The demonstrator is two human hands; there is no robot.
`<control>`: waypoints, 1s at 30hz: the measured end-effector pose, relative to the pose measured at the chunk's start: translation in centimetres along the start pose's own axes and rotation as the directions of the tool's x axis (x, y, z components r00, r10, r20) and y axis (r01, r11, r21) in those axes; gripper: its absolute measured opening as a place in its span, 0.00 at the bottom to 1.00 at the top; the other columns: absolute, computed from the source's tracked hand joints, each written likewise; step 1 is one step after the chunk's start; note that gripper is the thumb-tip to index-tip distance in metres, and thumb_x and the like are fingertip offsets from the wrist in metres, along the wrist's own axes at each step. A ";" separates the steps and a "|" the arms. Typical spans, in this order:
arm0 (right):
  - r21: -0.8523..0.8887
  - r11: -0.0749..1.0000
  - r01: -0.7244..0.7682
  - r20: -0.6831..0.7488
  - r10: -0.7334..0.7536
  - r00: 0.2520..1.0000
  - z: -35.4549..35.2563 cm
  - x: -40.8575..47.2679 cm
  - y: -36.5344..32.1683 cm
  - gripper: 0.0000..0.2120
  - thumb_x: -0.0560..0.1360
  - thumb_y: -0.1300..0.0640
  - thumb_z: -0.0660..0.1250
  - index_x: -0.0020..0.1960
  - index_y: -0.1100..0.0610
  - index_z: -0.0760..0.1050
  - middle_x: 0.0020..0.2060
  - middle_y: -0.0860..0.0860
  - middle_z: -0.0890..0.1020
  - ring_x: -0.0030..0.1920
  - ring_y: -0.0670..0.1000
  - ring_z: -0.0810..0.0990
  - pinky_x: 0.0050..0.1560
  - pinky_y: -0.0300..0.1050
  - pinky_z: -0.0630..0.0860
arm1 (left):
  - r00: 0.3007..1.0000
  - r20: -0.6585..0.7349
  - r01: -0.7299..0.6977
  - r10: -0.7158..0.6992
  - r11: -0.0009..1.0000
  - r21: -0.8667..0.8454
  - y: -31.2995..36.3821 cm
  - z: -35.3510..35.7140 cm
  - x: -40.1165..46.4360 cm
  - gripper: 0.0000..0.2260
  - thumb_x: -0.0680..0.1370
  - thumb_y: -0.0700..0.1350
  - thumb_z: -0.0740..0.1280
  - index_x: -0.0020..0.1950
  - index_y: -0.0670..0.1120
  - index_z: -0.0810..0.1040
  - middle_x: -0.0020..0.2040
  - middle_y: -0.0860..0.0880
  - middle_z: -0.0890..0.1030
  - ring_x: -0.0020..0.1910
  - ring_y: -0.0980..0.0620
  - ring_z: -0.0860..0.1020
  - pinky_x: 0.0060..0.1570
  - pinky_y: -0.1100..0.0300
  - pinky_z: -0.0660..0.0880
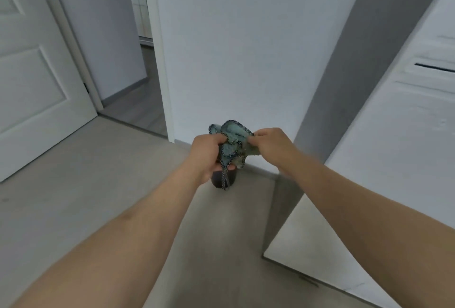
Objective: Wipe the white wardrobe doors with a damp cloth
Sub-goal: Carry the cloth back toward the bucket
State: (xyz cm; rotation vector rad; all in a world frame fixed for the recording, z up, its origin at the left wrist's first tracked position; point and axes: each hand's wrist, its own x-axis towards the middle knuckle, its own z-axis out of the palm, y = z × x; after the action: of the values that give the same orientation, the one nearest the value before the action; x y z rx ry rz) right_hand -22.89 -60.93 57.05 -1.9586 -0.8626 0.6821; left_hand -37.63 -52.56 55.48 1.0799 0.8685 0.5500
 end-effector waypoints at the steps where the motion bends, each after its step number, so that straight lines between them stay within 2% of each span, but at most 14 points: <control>1: 0.029 0.999 -0.025 0.028 0.024 0.999 0.1 0.5 -2.0 0.10 0.75 0.56 0.71 0.47 0.64 0.80 0.38 0.54 0.82 0.36 0.52 0.79 0.38 0.45 0.76 | 1.000 -0.002 0.025 -0.025 1.000 0.003 1.6 -0.7 0.4 0.10 0.81 0.39 0.61 0.58 0.37 0.79 0.50 0.36 0.85 0.48 0.35 0.85 0.48 0.32 0.80; 3: 0.088 0.993 -0.080 0.139 0.067 0.988 0.8 0.9 -5.7 0.11 0.75 0.52 0.74 0.52 0.57 0.81 0.46 0.54 0.86 0.45 0.54 0.85 0.49 0.51 0.84 | 0.997 0.024 0.073 -0.073 0.997 0.012 4.5 -1.7 0.7 0.11 0.81 0.38 0.61 0.60 0.37 0.79 0.52 0.36 0.85 0.50 0.35 0.84 0.49 0.31 0.80; 4: 0.066 0.995 -0.077 0.180 0.064 0.982 1.0 1.2 -7.2 0.15 0.73 0.48 0.76 0.54 0.55 0.80 0.47 0.53 0.86 0.47 0.53 0.86 0.50 0.52 0.84 | 0.995 0.038 0.090 -0.090 0.996 0.011 5.7 -2.0 0.7 0.12 0.81 0.37 0.60 0.60 0.37 0.80 0.53 0.36 0.85 0.51 0.36 0.84 0.49 0.32 0.80; 6: -0.037 0.998 -0.051 0.206 0.058 0.977 1.9 2.2 -10.4 0.22 0.69 0.43 0.78 0.55 0.55 0.79 0.47 0.52 0.84 0.44 0.50 0.84 0.41 0.45 0.81 | 0.988 0.054 0.147 -0.147 0.989 0.003 8.6 -3.1 0.9 0.14 0.80 0.36 0.59 0.60 0.37 0.81 0.53 0.37 0.85 0.51 0.38 0.85 0.48 0.38 0.82; 7: -0.073 0.997 -0.038 0.186 0.051 0.981 2.2 2.5 -11.6 0.22 0.69 0.44 0.79 0.55 0.55 0.78 0.47 0.53 0.84 0.43 0.50 0.84 0.38 0.42 0.79 | 0.982 0.070 0.174 -0.174 0.985 -0.005 9.6 -3.5 0.9 0.14 0.80 0.36 0.59 0.60 0.37 0.81 0.52 0.38 0.85 0.50 0.39 0.85 0.46 0.41 0.83; 10: -0.104 0.994 -0.032 0.183 0.051 0.982 2.3 4.0 -14.8 0.15 0.72 0.53 0.77 0.56 0.56 0.79 0.50 0.55 0.84 0.46 0.52 0.84 0.41 0.42 0.81 | 0.966 0.093 0.243 -0.242 0.970 -0.005 12.8 -5.4 1.6 0.13 0.83 0.40 0.60 0.62 0.37 0.79 0.51 0.39 0.86 0.46 0.42 0.86 0.40 0.47 0.82; 13: -0.041 0.997 -0.065 0.267 0.073 0.961 2.8 5.0 -16.8 0.17 0.69 0.52 0.80 0.55 0.55 0.79 0.47 0.53 0.85 0.44 0.50 0.86 0.41 0.43 0.82 | 0.962 0.107 0.244 -0.250 0.967 0.069 15.5 -7.0 3.1 0.13 0.84 0.43 0.60 0.62 0.39 0.79 0.52 0.40 0.86 0.50 0.40 0.85 0.46 0.43 0.83; 16: -0.020 0.996 -0.088 0.242 0.091 0.966 3.8 6.9 -17.8 0.18 0.68 0.53 0.81 0.54 0.55 0.80 0.45 0.53 0.85 0.41 0.49 0.86 0.39 0.41 0.79 | 0.958 0.136 0.236 -0.254 0.962 0.135 18.0 -7.7 5.3 0.13 0.84 0.44 0.61 0.61 0.40 0.80 0.53 0.40 0.86 0.53 0.38 0.84 0.54 0.37 0.81; 19: -0.009 0.994 -0.107 0.138 0.107 0.985 4.2 9.8 -18.0 0.08 0.72 0.61 0.74 0.51 0.57 0.80 0.43 0.55 0.85 0.44 0.55 0.86 0.43 0.50 0.83 | 0.954 0.155 0.224 -0.255 0.955 0.193 19.7 -7.8 7.5 0.13 0.84 0.45 0.61 0.62 0.41 0.80 0.53 0.41 0.86 0.53 0.42 0.85 0.51 0.43 0.83; 21: -0.022 0.991 -0.130 0.088 0.132 0.987 4.1 12.5 -17.9 0.06 0.73 0.63 0.71 0.49 0.57 0.81 0.43 0.56 0.85 0.46 0.57 0.85 0.49 0.55 0.83 | 0.953 0.138 0.231 -0.270 0.942 0.241 20.6 -7.5 9.7 0.13 0.83 0.46 0.62 0.63 0.42 0.80 0.54 0.42 0.85 0.54 0.42 0.84 0.52 0.43 0.82; 23: -0.004 0.985 -0.170 0.053 0.170 0.984 3.9 15.0 -17.1 0.06 0.72 0.64 0.70 0.48 0.59 0.82 0.44 0.58 0.85 0.46 0.57 0.85 0.50 0.57 0.82 | 0.955 0.091 0.249 -0.282 0.930 0.272 20.8 -7.6 12.0 0.14 0.83 0.47 0.63 0.65 0.42 0.79 0.56 0.42 0.83 0.56 0.44 0.82 0.56 0.40 0.80; 26: 0.005 0.972 -0.235 -0.008 0.235 0.972 3.5 20.3 -14.0 0.07 0.71 0.65 0.69 0.48 0.60 0.81 0.45 0.59 0.85 0.46 0.57 0.84 0.49 0.54 0.82 | 0.954 -0.007 0.286 -0.299 0.904 0.317 20.0 -7.8 17.3 0.14 0.82 0.47 0.65 0.65 0.42 0.77 0.58 0.42 0.80 0.55 0.45 0.80 0.58 0.40 0.79; 30: -0.008 0.945 -0.327 -0.007 0.327 0.945 4.5 28.1 -8.1 0.07 0.73 0.66 0.67 0.50 0.62 0.81 0.45 0.58 0.84 0.40 0.53 0.80 0.38 0.43 0.76 | 0.940 -0.106 0.339 -0.323 0.870 0.356 17.7 -8.5 25.2 0.13 0.81 0.46 0.67 0.62 0.40 0.77 0.54 0.43 0.81 0.54 0.43 0.81 0.55 0.43 0.80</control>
State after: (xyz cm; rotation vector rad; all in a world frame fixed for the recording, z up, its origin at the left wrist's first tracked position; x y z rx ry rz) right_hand -11.50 -33.63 58.28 -2.1338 -0.5399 0.8632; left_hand -30.06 -22.12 61.54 1.2260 1.2004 0.1184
